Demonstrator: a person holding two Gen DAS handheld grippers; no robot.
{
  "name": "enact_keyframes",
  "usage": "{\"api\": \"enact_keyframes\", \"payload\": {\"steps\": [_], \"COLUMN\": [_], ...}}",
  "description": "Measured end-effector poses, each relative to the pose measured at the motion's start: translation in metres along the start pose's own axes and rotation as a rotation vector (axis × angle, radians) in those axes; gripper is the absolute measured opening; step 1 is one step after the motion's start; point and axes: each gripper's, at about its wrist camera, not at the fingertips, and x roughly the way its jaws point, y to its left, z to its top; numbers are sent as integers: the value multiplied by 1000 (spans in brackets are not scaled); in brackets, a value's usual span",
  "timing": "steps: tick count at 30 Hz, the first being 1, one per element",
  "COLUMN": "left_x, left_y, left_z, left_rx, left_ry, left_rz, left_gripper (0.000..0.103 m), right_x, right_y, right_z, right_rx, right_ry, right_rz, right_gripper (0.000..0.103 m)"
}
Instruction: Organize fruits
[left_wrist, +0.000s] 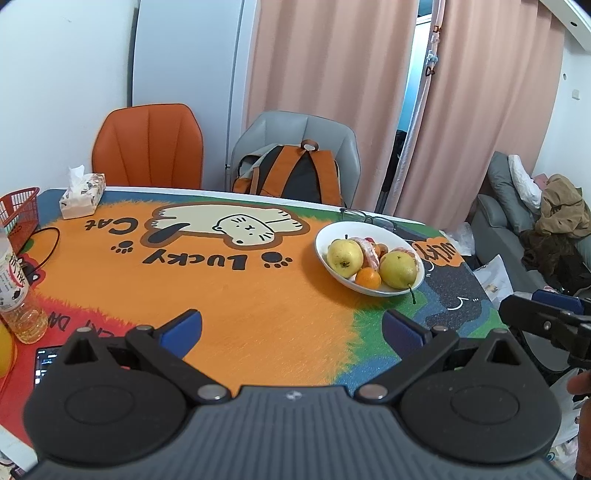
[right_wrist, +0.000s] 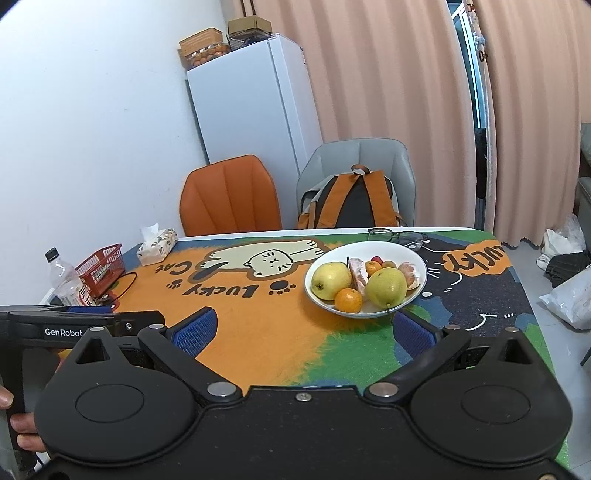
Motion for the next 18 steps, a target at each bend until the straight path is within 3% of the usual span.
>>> {"api": "enact_keyframes", "payload": {"steps": [18], "left_x": [-7], "left_y": [3], "left_z": [-2], "left_rx": [-6], "left_ry": [-2], "left_rz": [-3], "left_gripper": [103], "right_x": [-4], "right_y": [2], "right_z": [0], "right_rx": [-2], "right_ry": [1], "right_rz": [-2], "right_gripper": [103]}}
